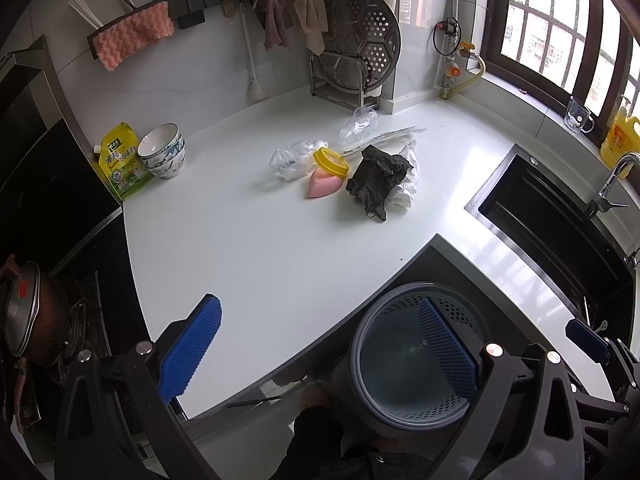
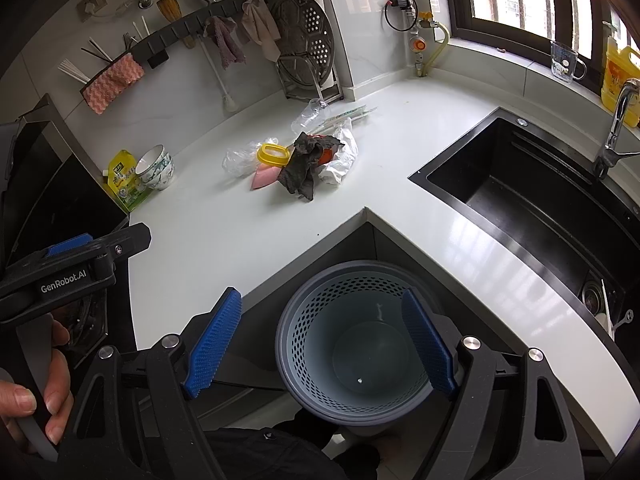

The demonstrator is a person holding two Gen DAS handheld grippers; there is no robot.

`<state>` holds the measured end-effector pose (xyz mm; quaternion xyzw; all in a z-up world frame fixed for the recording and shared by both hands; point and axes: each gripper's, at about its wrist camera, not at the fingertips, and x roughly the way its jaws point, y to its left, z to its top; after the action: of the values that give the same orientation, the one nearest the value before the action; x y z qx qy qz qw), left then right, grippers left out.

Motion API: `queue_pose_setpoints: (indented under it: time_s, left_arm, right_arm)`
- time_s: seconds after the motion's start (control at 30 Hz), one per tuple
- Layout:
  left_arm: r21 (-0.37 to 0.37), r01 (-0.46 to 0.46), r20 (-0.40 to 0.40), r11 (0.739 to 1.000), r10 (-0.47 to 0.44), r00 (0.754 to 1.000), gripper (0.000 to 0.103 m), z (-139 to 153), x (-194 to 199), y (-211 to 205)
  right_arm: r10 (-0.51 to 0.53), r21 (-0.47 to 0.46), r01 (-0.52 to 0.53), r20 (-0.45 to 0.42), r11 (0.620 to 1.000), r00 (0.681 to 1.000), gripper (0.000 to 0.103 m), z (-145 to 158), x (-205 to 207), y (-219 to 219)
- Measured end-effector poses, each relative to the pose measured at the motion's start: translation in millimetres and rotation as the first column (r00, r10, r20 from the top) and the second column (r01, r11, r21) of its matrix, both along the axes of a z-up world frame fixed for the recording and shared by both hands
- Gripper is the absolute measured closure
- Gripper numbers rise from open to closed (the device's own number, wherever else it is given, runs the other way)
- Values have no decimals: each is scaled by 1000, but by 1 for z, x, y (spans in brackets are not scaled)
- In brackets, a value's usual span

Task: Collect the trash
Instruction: 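Move both grippers from above the grey basket toward the trash pile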

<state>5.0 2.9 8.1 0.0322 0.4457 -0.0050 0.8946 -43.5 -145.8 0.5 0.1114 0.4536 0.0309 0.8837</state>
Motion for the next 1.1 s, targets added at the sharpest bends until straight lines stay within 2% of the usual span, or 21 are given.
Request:
queue_pose_setpoints:
  time_s: [0.23,0.53,0.8,1.1]
  left_arm:
    - [-2,0,-13,1000,0,1000,6,-7,2,6]
    - [-10,-25,-39,1000,25,999,6,-12,20,27]
    - [-5,-52,-24,999,52,998,6,-10,70,61]
    - [-14,17,-14,1000,-17,1000,6,-25,145,82]
  right_arm:
    - [1,1,-1,-4,1000,1000,24,-2,2,1]
    - [-17,12,17,-9,1000,1000,24,-12,25,3]
    - [-54,30,53,6,998,999,24,-13,66,12]
    - [-120,35,120,-5,992,993,24,-23,130,21]
